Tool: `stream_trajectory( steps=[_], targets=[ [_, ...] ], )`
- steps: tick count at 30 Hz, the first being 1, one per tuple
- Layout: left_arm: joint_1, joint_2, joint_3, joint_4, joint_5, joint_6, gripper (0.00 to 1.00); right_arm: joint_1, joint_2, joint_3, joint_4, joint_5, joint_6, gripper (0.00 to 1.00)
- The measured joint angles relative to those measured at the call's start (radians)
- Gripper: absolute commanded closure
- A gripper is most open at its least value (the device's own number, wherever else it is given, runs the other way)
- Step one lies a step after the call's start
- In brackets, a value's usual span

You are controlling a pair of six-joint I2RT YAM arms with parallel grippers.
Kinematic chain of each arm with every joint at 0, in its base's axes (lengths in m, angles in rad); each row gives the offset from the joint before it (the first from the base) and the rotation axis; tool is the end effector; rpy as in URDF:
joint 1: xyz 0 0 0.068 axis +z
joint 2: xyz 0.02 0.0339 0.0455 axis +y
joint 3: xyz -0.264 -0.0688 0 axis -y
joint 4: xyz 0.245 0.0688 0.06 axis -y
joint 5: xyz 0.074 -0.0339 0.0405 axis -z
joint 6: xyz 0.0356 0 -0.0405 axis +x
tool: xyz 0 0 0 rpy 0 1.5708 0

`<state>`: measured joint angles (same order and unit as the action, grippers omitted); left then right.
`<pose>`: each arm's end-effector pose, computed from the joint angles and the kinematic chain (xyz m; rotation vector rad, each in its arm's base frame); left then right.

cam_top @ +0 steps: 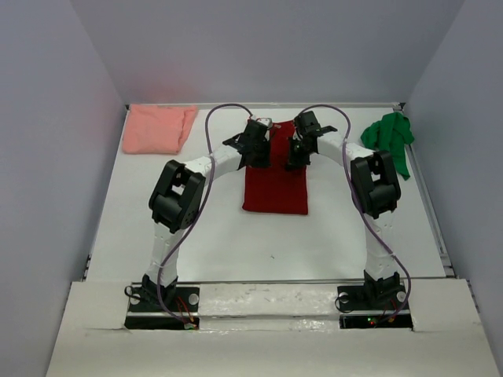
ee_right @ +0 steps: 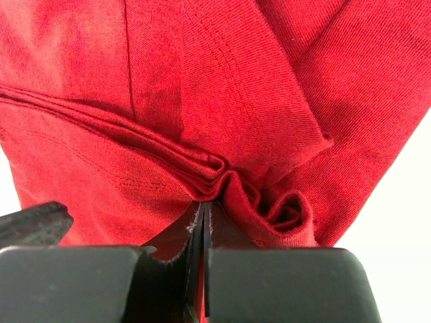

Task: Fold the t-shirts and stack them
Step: Fold the tshirt

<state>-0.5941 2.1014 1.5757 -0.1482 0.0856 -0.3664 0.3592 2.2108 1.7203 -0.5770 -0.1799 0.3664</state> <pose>0.3970 -0.2719 0.2018 0.3102 2.2935 -0.6022 0.4421 0.1728 0.1673 -0.0528 2.6952 0.4731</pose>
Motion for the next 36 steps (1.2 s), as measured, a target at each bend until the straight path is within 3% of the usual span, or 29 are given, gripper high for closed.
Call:
stream_trajectory(
  steps=[6,18,36],
  targets=[
    [0.000,0.055,0.053,-0.006,-0.009,-0.011,1.00,0.002,0.000,0.000,0.000,0.002,0.000,1.00],
    [0.000,0.068,-0.001,0.001,-0.011,-0.066,1.00,0.003,-0.011,-0.016,0.004,0.024,0.000,1.00],
    [-0.097,-0.152,-0.285,-0.042,-0.059,-0.120,1.00,0.027,-0.257,-0.380,0.046,0.055,0.039,1.00]
  ],
)
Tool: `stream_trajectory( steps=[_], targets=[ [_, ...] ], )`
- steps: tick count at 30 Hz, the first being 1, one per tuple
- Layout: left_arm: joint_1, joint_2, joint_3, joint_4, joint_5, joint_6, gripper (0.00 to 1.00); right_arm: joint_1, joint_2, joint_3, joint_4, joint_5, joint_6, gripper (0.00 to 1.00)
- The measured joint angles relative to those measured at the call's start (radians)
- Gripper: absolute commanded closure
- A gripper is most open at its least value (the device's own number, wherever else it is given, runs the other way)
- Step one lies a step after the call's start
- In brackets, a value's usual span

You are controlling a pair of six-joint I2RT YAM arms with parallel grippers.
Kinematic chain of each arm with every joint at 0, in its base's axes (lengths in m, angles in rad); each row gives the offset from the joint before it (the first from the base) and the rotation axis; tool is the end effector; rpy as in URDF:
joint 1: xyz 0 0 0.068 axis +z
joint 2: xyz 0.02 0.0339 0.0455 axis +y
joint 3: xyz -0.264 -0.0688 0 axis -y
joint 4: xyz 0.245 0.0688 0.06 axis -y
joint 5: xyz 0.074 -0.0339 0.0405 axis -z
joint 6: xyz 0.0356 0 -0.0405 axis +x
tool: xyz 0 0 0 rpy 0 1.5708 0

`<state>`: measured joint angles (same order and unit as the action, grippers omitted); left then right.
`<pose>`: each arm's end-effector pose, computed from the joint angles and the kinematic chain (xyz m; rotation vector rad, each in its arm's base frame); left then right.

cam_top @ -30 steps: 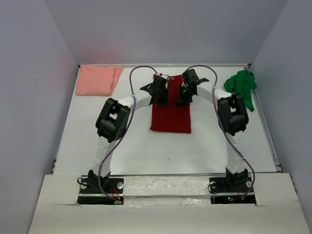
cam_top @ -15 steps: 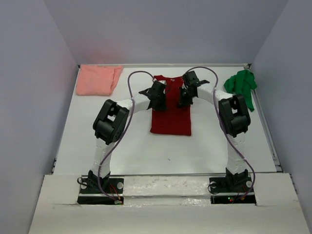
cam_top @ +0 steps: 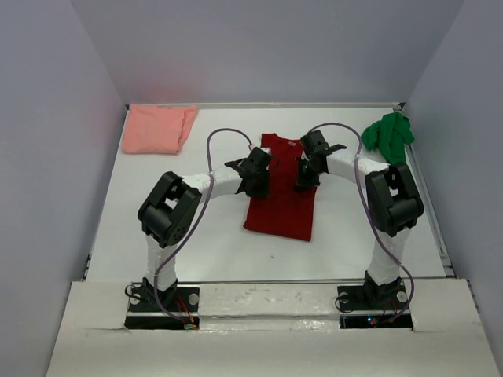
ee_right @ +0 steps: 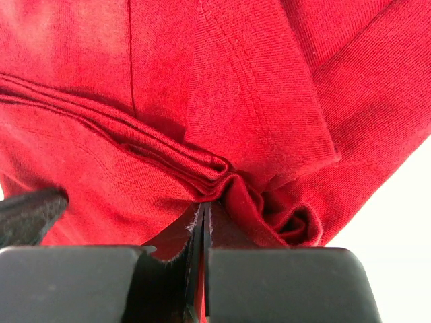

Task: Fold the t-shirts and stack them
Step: Fold the tshirt

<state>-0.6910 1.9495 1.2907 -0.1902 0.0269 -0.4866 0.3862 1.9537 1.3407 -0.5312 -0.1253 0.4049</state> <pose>0.3234 -0.2687 0.1740 0.2677 2.4856 -0.5520 0.3677 0.1543 0.1670 -0.0117 2.7696 0.3914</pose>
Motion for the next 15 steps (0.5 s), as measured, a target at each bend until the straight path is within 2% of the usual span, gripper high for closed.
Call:
stream_trajectory(
  steps=[6,15],
  targets=[
    [-0.071,-0.084,-0.095,0.004,-0.005,-0.040,1.00,0.006,-0.056,-0.076,0.010,0.013,0.011,1.00],
    [-0.148,-0.167,-0.195,0.035,-0.005,-0.104,1.00,0.009,-0.066,-0.090,0.016,0.021,0.018,1.00]
  ],
)
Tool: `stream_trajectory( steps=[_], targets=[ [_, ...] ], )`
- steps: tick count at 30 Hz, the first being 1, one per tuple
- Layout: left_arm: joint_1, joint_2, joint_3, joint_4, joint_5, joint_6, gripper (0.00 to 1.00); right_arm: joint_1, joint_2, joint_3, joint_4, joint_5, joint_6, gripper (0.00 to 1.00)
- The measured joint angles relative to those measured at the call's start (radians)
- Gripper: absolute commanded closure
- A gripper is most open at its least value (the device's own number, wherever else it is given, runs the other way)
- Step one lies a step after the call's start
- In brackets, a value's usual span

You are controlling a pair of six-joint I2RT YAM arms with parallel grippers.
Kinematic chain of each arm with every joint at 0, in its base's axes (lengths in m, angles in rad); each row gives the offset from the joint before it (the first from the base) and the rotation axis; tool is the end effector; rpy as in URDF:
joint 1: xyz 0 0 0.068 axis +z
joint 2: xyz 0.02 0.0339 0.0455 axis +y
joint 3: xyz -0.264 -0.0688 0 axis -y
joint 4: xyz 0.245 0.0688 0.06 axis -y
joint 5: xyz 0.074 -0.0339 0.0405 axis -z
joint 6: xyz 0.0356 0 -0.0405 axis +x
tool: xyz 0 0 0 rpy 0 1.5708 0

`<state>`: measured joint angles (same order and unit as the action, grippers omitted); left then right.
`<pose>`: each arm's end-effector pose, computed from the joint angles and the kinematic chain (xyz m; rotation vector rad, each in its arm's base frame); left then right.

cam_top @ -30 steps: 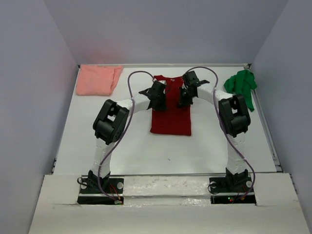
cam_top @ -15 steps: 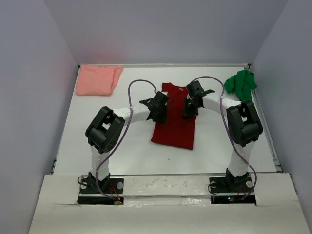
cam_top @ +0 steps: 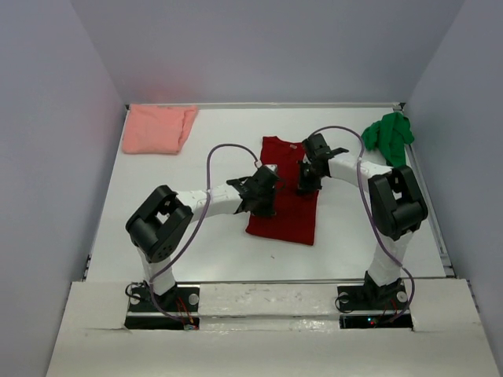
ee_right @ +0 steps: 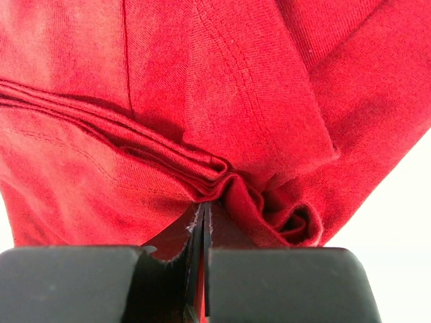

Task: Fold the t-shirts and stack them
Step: Fold the tshirt

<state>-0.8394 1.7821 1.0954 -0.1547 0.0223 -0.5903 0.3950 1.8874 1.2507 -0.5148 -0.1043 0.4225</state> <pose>0.2505 -0.2803 0.1810 0.3246 2.5062 -0.6537 0.3488 0.1494 0.1670 0.0073 2.7748 0.3675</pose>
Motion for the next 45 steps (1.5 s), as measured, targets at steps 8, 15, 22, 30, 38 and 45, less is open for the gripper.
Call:
stream_trajectory(
  steps=[8,15,22,30,38,45],
  targets=[
    [-0.058,0.002,-0.006,0.016,0.000,-0.034,1.00,0.001,0.060,0.092,-0.075,0.000,-0.008,1.00],
    [-0.096,0.021,-0.006,0.042,0.003,-0.050,1.00,0.006,0.132,0.212,-0.168,0.005,-0.035,1.00],
    [-0.125,0.055,0.007,0.059,0.005,-0.058,1.00,0.006,0.191,0.305,-0.241,0.005,-0.054,1.00],
    [-0.135,0.074,0.035,0.058,0.006,-0.058,1.00,0.017,0.238,0.383,-0.288,0.010,-0.070,1.00],
    [-0.137,0.071,0.044,0.018,-0.048,-0.061,1.00,0.040,0.206,0.346,-0.264,0.055,-0.068,1.00],
    [-0.151,0.041,0.084,-0.099,-0.187,-0.085,1.00,0.076,0.089,0.219,-0.232,0.097,-0.054,1.00]
  ],
)
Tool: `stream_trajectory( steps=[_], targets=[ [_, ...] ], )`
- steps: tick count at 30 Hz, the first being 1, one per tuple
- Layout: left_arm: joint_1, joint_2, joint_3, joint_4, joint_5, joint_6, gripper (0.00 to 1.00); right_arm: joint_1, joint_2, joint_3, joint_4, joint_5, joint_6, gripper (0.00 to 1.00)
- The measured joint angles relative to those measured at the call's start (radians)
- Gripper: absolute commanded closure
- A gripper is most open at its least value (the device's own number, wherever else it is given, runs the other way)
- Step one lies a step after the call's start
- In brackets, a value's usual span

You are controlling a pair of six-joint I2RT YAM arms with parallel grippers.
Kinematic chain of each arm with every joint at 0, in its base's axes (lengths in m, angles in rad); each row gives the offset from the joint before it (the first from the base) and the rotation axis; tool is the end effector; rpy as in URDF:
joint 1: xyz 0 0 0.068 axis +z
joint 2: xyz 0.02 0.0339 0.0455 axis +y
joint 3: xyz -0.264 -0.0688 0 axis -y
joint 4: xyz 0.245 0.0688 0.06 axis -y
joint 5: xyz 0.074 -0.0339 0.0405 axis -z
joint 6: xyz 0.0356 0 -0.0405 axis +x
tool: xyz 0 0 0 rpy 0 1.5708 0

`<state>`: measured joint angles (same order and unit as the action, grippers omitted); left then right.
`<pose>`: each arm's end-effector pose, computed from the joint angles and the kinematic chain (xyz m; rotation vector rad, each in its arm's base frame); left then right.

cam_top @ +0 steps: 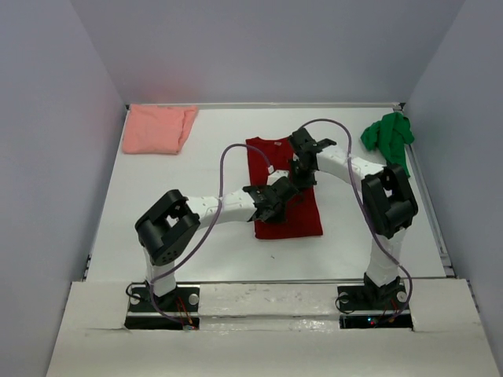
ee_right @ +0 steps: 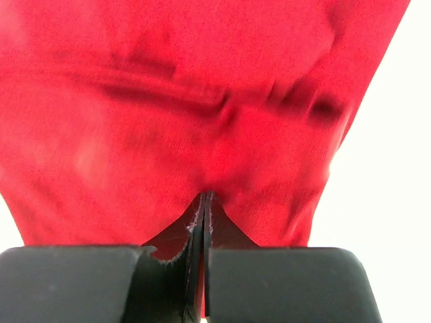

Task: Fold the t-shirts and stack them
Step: Fold the tshirt

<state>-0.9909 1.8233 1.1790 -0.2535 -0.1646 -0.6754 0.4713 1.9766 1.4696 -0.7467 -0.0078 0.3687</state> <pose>0.2163 -0.3196 0.1846 0.3246 2.5040 -0.5134 0.3578 0.1826 0.1854 -0.1478 2.8449 0.1959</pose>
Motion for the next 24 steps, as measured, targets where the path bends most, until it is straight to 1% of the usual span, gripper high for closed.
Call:
stream_trajectory(
  steps=[2,3,4,5,6,7,8,9,10,11,12,13,15,16,17,18,21,24],
  targets=[
    [-0.010,-0.012,0.012,-0.032,-0.043,-0.015,1.00,0.023,-0.056,-0.042,0.003,0.020,0.012,0.99],
    [-0.015,-0.020,0.018,-0.050,-0.067,-0.023,1.00,0.033,-0.078,-0.057,0.002,0.028,0.016,0.96],
    [-0.021,-0.028,0.022,-0.064,-0.085,-0.032,1.00,0.044,-0.110,-0.072,-0.003,0.039,0.022,0.91],
    [-0.026,-0.036,0.025,-0.078,-0.106,-0.040,0.99,0.055,-0.134,-0.079,-0.006,0.048,0.029,0.88],
    [-0.032,-0.045,0.027,-0.089,-0.124,-0.046,0.97,0.064,-0.160,-0.081,-0.013,0.059,0.033,0.86],
    [-0.039,-0.055,0.031,-0.106,-0.141,-0.052,0.85,0.074,-0.188,-0.081,-0.012,0.069,0.034,0.81],
    [-0.048,-0.066,0.042,-0.138,-0.175,-0.061,0.76,0.085,-0.219,-0.081,-0.014,0.080,0.039,0.69],
    [-0.055,-0.072,0.050,-0.154,-0.192,-0.072,0.60,0.092,-0.249,-0.081,-0.018,0.089,0.043,0.61],
    [-0.060,-0.082,0.061,-0.178,-0.214,-0.079,0.54,0.093,-0.283,-0.084,-0.021,0.097,0.053,0.45],
    [-0.063,-0.089,0.069,-0.196,-0.229,-0.084,0.49,0.093,-0.328,-0.097,-0.021,0.106,0.055,0.38],
    [-0.064,-0.097,0.074,-0.207,-0.239,-0.087,0.37,0.093,-0.365,-0.113,-0.020,0.114,0.062,0.32],
    [-0.063,-0.113,0.074,-0.215,-0.235,-0.090,0.33,0.093,-0.409,-0.139,-0.012,0.117,0.064,0.27],
    [-0.048,-0.150,0.053,-0.202,-0.192,-0.081,0.30,0.091,-0.493,-0.218,0.013,0.112,0.062,0.23],
    [-0.032,-0.181,0.017,-0.171,-0.161,-0.077,0.25,0.088,-0.545,-0.277,0.019,0.099,0.059,0.21],
    [-0.014,-0.210,-0.022,-0.145,-0.129,-0.072,0.25,0.078,-0.586,-0.327,0.027,0.076,0.057,0.21],
    [0.009,-0.242,-0.074,-0.113,-0.081,-0.063,0.22,0.068,-0.627,-0.388,0.042,0.044,0.053,0.21],
    [0.107,-0.349,-0.244,-0.024,0.069,-0.048,0.18,0.029,-0.705,-0.532,0.067,-0.029,0.047,0.21],
    [0.188,-0.421,-0.356,0.020,0.160,-0.038,0.16,-0.020,-0.740,-0.598,0.067,-0.132,0.061,0.21]
  ],
)
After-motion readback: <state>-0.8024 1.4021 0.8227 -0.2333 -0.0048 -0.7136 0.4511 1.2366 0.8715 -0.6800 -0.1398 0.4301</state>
